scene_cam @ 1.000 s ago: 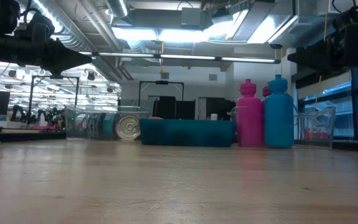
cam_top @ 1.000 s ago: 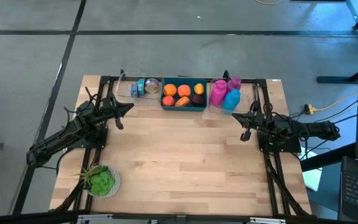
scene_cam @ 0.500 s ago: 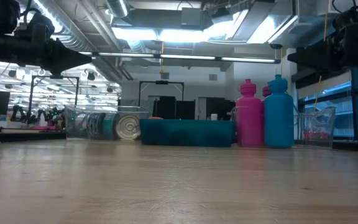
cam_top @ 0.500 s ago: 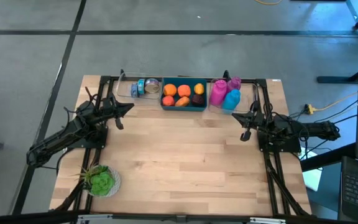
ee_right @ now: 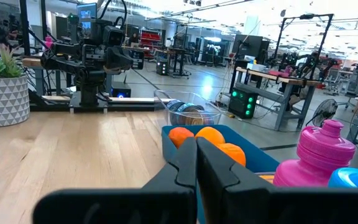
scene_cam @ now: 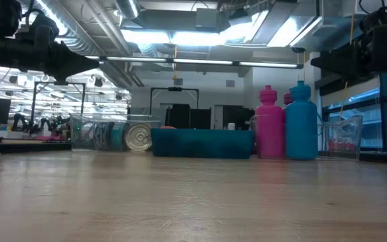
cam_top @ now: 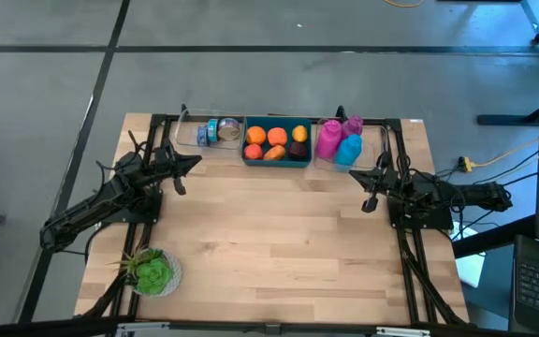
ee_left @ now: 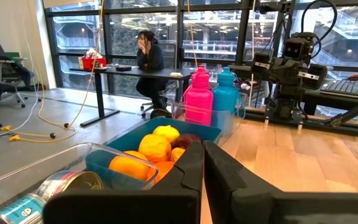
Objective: Pick & Place Food Item
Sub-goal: Return to Home Position
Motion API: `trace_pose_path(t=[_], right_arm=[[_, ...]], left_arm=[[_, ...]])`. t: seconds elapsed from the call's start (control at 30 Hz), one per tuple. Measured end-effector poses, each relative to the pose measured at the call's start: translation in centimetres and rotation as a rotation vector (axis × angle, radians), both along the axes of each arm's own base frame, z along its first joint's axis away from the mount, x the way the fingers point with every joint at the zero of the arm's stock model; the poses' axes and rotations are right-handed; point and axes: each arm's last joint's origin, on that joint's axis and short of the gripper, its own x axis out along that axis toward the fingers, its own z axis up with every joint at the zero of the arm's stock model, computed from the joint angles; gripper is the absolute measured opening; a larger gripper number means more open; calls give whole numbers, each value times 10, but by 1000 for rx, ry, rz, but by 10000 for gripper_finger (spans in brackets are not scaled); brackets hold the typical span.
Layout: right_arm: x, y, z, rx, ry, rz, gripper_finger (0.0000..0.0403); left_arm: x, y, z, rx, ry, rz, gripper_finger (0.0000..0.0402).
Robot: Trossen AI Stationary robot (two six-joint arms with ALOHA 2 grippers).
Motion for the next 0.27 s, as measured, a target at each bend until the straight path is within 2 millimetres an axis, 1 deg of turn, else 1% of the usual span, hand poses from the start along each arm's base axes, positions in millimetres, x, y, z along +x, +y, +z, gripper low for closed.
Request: trace_pose_path(t=[0.27], right_arm=[[0, 0, 0, 0, 0, 0, 4]], left_arm=[[0, 0, 0, 0, 0, 0, 13]])
